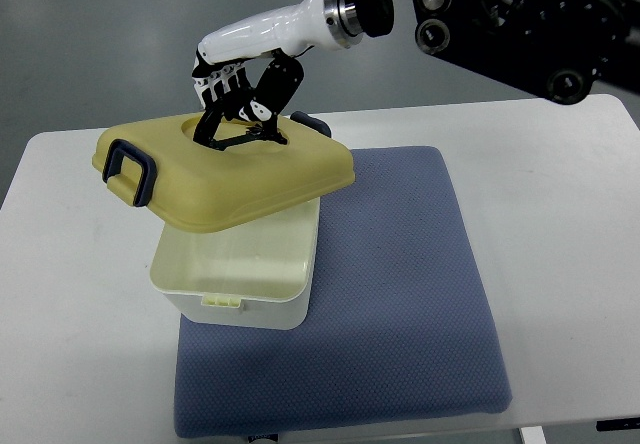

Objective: Open white storage box with right hand
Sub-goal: 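Lift the yellow lid up off the white box with the right hand, then lower the held lid onto the blue cushion beside the box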

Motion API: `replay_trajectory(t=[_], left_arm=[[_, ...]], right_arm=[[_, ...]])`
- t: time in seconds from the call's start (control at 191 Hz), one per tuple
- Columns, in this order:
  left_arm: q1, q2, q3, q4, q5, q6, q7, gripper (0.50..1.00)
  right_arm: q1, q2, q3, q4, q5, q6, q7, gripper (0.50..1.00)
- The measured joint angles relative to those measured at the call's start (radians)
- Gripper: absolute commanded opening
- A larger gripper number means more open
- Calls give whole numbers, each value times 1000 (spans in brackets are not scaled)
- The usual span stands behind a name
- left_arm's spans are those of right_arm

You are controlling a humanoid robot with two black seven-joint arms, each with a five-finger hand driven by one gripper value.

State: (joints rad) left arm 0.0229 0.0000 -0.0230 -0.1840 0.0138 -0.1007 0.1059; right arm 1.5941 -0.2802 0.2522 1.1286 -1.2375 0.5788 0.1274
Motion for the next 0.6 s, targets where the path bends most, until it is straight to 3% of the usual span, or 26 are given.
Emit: replay_trajectory(t=[0.304,0.598], left_arm=[[0,0,2,0,0,0,0,1000],[0,0,2,-1,0,0,0,1000]], right_arm=[[2,-228,14,85,6,32,1,500],[-70,-423,-2,94,-18,32,2,500]])
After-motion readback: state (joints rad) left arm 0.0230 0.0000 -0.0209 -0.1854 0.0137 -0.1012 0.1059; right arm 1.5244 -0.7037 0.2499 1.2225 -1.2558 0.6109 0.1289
